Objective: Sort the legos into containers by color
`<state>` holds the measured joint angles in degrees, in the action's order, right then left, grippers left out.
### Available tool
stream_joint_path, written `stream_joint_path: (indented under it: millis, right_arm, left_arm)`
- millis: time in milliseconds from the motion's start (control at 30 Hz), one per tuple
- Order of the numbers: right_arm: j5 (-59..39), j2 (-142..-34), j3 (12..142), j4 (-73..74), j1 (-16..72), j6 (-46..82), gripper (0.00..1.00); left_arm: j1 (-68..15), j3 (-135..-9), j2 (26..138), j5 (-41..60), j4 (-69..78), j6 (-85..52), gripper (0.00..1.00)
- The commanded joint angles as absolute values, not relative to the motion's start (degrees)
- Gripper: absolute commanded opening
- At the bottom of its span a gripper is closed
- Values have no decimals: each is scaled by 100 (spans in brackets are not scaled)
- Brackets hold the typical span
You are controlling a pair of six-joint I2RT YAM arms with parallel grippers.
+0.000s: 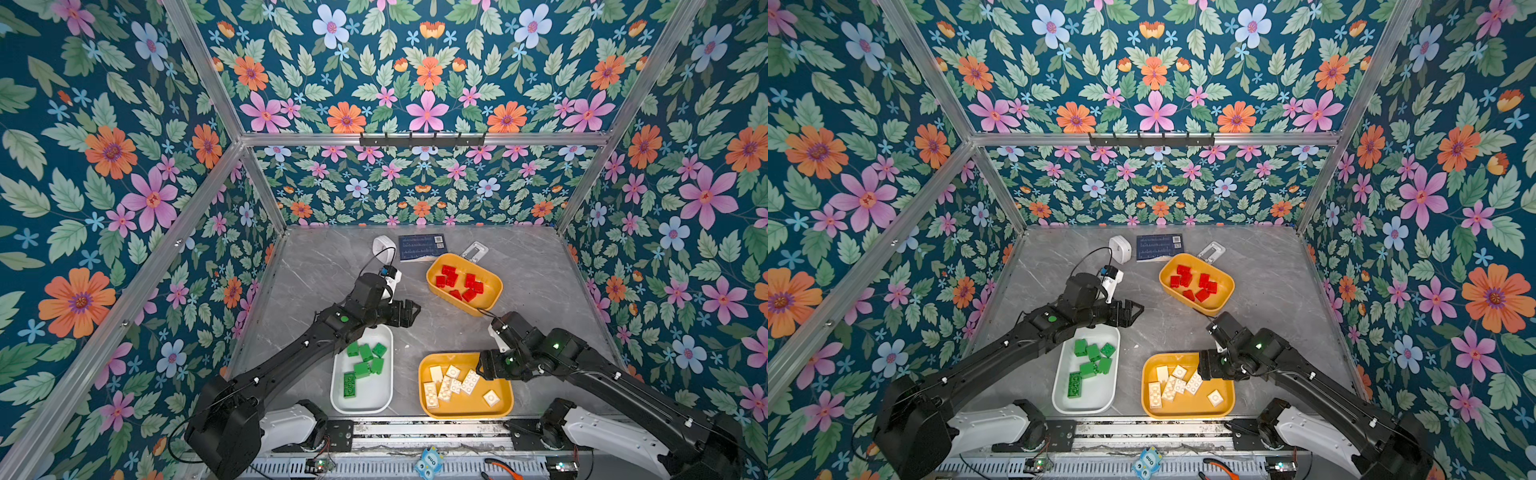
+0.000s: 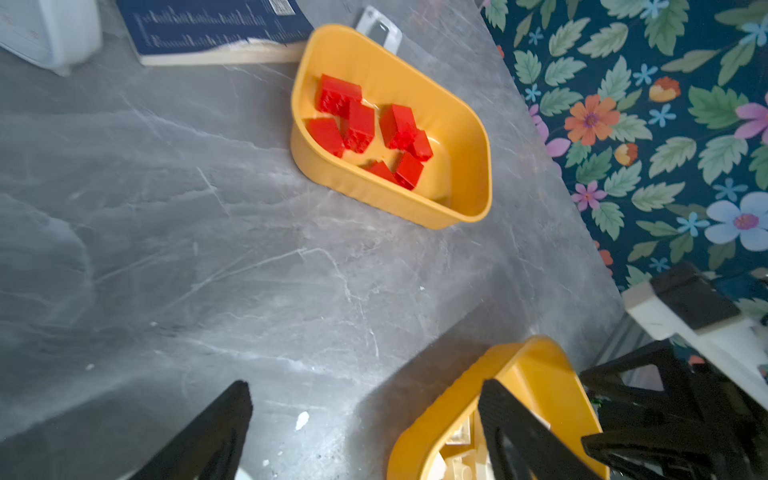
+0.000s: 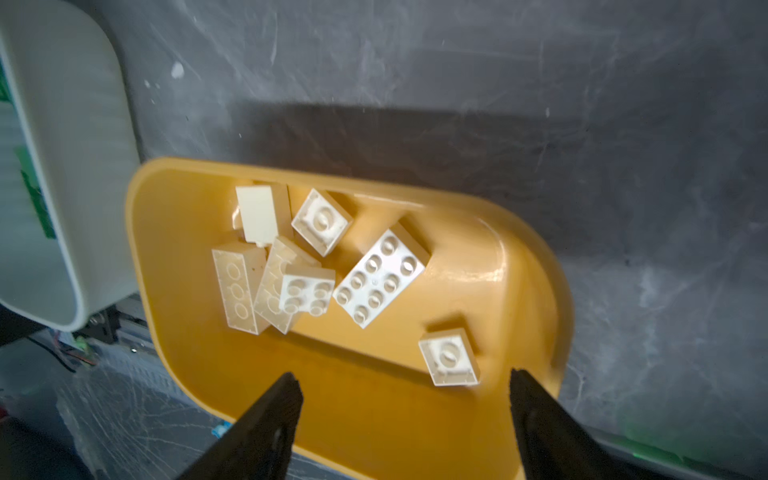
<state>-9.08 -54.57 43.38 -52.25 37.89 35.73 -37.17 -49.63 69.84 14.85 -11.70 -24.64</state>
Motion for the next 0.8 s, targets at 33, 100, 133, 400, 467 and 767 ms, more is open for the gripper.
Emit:
stream_joint_path:
  millis: [33, 100, 133, 400, 467, 767]
  right_arm:
    - [-1534, -5270, 4410, -4636, 2498, 3061, 84]
    - [-1827, -5139, 4346, -4227, 1934, 2815, 89]
    - [-1831, -5082, 4306, -4017, 1687, 2696, 93]
    - [-1419, -5797, 3808, -1852, -65, 2079, 99]
    - [-1132, -6238, 3881, -1362, -279, 1802, 99]
    - [157, -7502, 3301, 1232, -431, 893, 99]
  left_arm:
    - [-3365, -5131, 6941, 1155, -1435, -2159, 91]
    - [-3155, -5176, 6864, 908, -1532, -2038, 93]
    - [-3037, -5163, 6800, 721, -1557, -1982, 94]
    - [-1865, -4174, 6289, -773, -634, -1701, 99]
    - [-1534, -3934, 6397, -895, -154, -1515, 99]
    - [-558, -3136, 7551, -1040, 2348, -423, 100]
